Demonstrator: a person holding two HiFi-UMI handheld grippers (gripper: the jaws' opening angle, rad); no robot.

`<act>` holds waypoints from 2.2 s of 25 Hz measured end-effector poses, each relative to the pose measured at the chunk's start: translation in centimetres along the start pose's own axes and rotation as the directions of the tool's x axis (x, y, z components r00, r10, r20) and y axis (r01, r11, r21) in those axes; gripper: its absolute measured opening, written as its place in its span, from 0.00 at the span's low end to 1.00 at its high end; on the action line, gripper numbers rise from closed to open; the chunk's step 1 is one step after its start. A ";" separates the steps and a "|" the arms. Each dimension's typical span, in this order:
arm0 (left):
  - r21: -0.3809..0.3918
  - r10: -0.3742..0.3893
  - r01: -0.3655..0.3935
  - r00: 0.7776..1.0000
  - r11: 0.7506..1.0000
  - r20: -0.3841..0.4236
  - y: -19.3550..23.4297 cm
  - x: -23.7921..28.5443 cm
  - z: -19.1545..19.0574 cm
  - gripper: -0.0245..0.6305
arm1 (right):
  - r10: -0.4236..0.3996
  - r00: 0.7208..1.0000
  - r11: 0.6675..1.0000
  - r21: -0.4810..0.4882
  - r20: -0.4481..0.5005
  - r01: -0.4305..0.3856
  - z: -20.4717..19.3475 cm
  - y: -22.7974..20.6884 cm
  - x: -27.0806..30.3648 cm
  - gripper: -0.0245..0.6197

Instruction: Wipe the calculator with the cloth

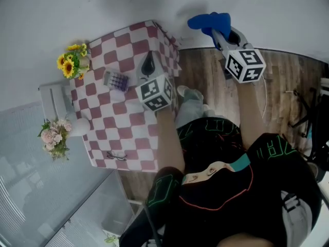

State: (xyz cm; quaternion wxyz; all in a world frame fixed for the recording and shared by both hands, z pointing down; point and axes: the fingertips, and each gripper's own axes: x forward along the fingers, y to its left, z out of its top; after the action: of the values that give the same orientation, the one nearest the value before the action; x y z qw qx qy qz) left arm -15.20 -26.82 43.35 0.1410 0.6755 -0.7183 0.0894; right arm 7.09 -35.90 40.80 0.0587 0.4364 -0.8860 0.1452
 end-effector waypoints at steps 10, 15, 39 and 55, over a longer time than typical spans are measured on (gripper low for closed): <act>-0.120 0.223 -0.229 0.973 0.966 -0.063 11.3 0.4 -3.0 0.05 | 0.221 0.966 0.972 -0.051 -0.135 -0.229 -2.4 8.4 11.9 0.16; -0.186 0.345 -0.354 0.935 0.916 -0.084 16.3 -1.5 -4.4 0.05 | 0.349 0.915 0.925 -0.084 -0.204 -0.371 -3.3 14.5 16.5 0.16; -0.430 0.703 -0.706 0.682 0.562 -0.201 28.8 -14.2 -11.2 0.05 | 0.707 0.554 0.528 -0.192 -0.441 -0.827 -7.5 40.9 23.5 0.16; -0.477 0.737 -0.749 0.621 0.460 -0.266 28.1 -14.6 -13.7 0.05 | 0.678 0.230 -0.052 -0.358 -0.698 -0.932 -17.0 49.8 21.0 0.16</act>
State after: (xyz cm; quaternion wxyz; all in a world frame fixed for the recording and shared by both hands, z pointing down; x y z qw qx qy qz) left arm -41.38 -6.64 53.34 0.2816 0.2234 -0.9313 -0.0594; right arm -45.49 -17.78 51.56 0.2680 -0.2858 -0.9061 -0.1596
